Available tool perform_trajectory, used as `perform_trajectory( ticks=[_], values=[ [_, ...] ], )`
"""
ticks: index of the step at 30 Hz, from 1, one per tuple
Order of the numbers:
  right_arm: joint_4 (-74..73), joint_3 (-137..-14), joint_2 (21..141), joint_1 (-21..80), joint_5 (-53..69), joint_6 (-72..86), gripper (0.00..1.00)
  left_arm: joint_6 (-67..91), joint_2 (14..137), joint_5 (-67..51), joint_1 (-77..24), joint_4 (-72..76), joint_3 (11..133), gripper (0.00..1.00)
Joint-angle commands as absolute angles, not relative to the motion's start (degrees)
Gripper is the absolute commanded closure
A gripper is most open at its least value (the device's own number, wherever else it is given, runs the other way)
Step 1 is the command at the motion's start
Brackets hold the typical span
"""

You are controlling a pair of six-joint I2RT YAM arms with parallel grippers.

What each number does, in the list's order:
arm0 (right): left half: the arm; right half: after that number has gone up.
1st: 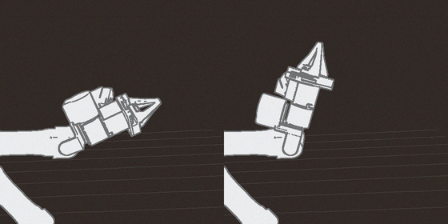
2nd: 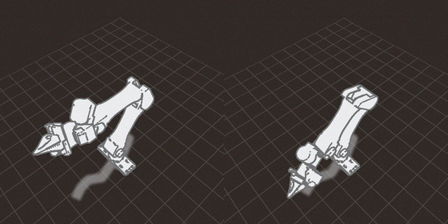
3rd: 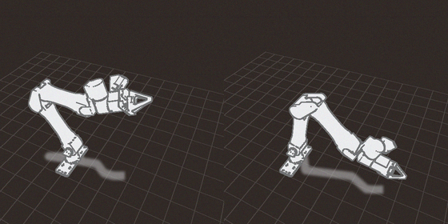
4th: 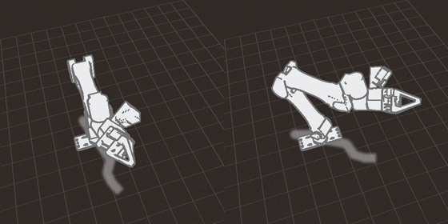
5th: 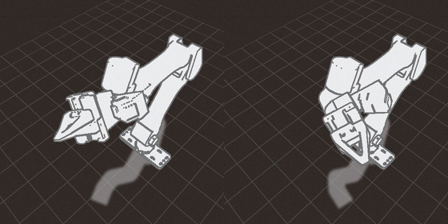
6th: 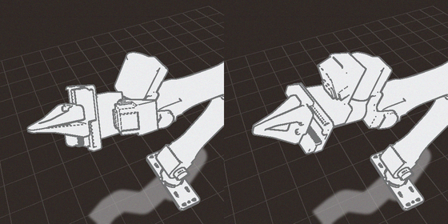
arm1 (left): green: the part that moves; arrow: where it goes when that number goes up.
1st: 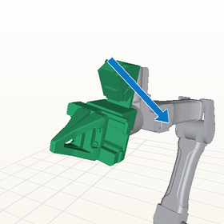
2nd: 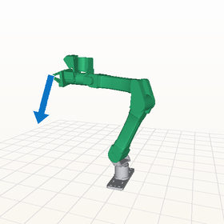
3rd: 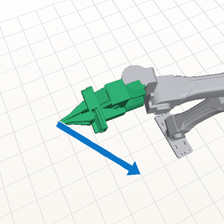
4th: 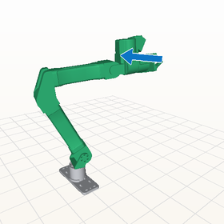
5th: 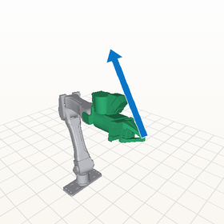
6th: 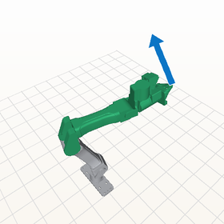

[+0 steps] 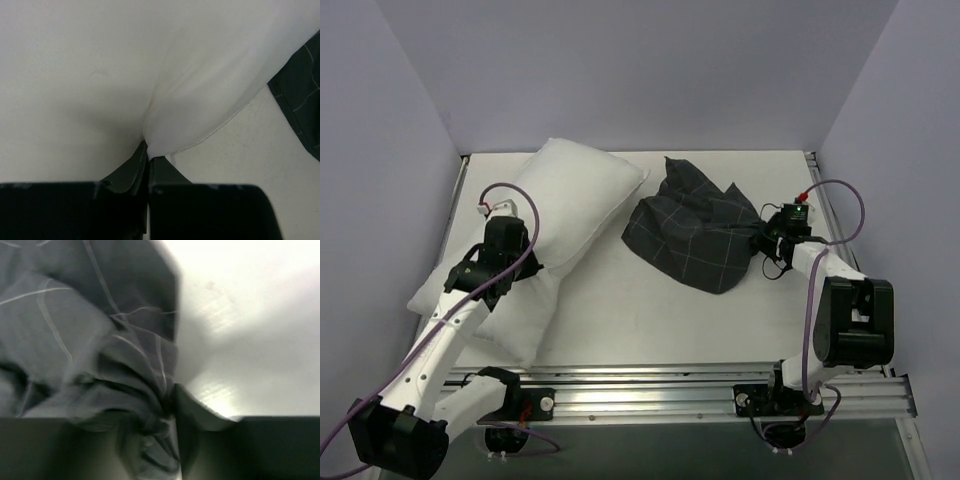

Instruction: Remove the pillowcase from the pillow

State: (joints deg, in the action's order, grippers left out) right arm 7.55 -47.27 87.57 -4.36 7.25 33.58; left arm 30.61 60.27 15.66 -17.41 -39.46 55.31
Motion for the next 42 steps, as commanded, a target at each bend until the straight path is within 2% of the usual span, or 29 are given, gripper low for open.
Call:
perform_trajectory(
  ticks=[1,3,4,5,6,7,9,12,13,15,20,26,33,42],
  values=[
    [5.38,-46.32,82.8,-4.22,1.59,35.86,0.7,36.55,55.55,7.31,-17.22,-38.15,52.04,0.97],
    [3.53,-45.62,80.34,-4.22,0.18,35.95,0.56,38.57,54.24,2.13,-18.19,-36.31,49.76,0.95],
    [1.78,-45.44,79.2,-4.31,-1.65,35.95,0.4,39.19,53.97,0.98,-18.8,-35.69,49.4,0.94],
    [0.8,-45.53,76.93,-4.22,-2.54,35.95,0.33,39.72,53.7,0.36,-20.46,-35.25,49.22,0.91],
    [0.27,-46.22,75.77,-4.22,-3.42,35.86,0.28,40.16,53.53,0.09,-21.52,-34.64,49.83,0.84],
    [-2.78,-46.84,74.46,-4.22,-4.91,35.69,0.19,40.25,53.53,0.35,-22.58,-34.72,50.53,0.76],
    [-5.09,-49.9,70.76,-4.13,-6.23,34.55,0.13,39.47,53.44,1.49,-24.86,-35.15,53.85,0.46],
    [-8.96,-53.95,66.02,-4.04,-7.82,32.44,0.04,37.28,53.7,2.63,-25.23,-37.52,58.78,0.26],
    [-10.36,-56.75,64.87,-4.04,-8.08,31.74,0.02,36.48,53.79,4.29,-25.22,-38.4,62.89,0.13],
    [-12.12,-59.75,62.32,-3.87,-8.87,30.5,0.0,33.68,54.75,6.49,-25.14,-41.65,67.3,0.03],
    [-14.94,-69.33,56.35,-3.87,-10.54,27.25,0.0,27.43,56.69,15.89,-24.96,-48.85,83.72,0.06],
    [-17.14,-79.34,49.67,-3.87,-13.09,18.47,0.0,20.49,53.98,28.18,-24.87,-52.47,95.17,0.06],
    [-16.26,-81.21,39.92,1.57,-19.07,11.43,0.0,11.61,46.24,36.98,-24.87,-50.98,98.26,0.06],
    [-13.89,-77.96,34.02,5.97,-21.88,8.61,0.0,8.79,36.74,44.03,-24.96,-49.57,94.66,0.06]
  ],
)
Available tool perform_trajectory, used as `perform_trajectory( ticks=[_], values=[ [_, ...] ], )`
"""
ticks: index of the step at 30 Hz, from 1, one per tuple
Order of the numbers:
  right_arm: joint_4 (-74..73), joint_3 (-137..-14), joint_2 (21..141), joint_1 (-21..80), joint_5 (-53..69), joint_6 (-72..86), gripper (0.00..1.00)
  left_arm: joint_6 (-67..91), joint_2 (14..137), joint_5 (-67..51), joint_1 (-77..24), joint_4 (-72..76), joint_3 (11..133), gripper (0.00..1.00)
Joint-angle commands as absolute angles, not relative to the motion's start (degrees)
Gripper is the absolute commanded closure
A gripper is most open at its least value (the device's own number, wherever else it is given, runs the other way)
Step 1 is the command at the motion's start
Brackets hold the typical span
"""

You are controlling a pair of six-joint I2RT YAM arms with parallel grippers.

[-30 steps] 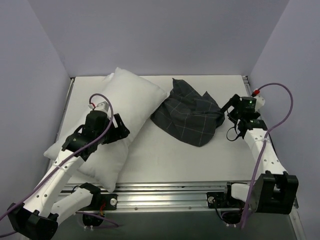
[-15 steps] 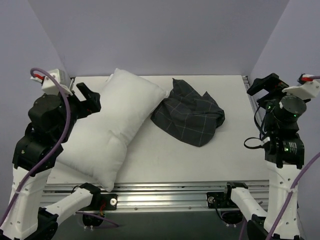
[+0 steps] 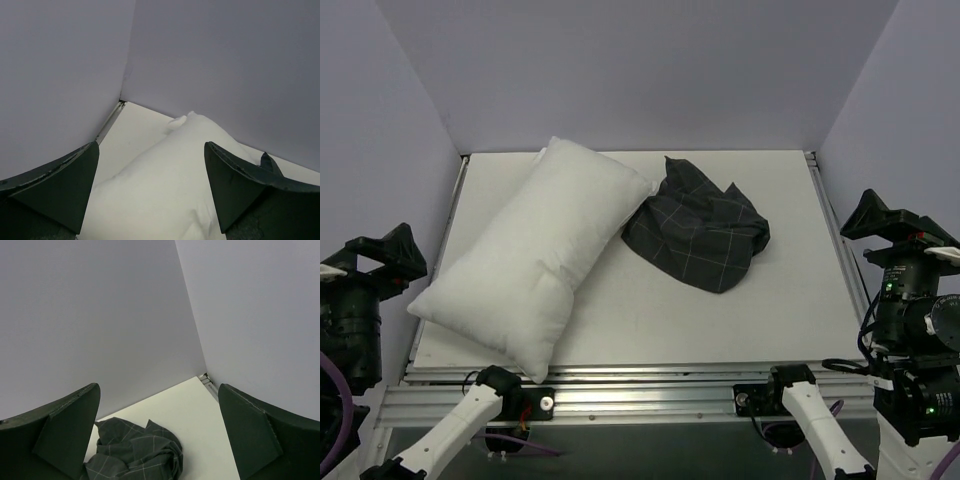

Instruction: Remove the pillowcase from the pillow

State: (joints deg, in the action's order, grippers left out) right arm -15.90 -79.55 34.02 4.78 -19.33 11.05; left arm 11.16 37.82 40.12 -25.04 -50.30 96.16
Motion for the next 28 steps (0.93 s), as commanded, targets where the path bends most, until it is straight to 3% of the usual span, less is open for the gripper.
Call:
perform_trajectory(
  ticks=[1,28],
  values=[
    [-13.97,-77.18,33.4,6.5,-22.15,8.61,0.0,8.88,35.96,44.82,-24.96,-49.48,94.14,0.06],
    [-12.22,-72.69,31.38,10.55,-24.08,6.33,0.0,9.4,30.85,48.87,-25.58,-50.63,86.66,0.06]
  ],
)
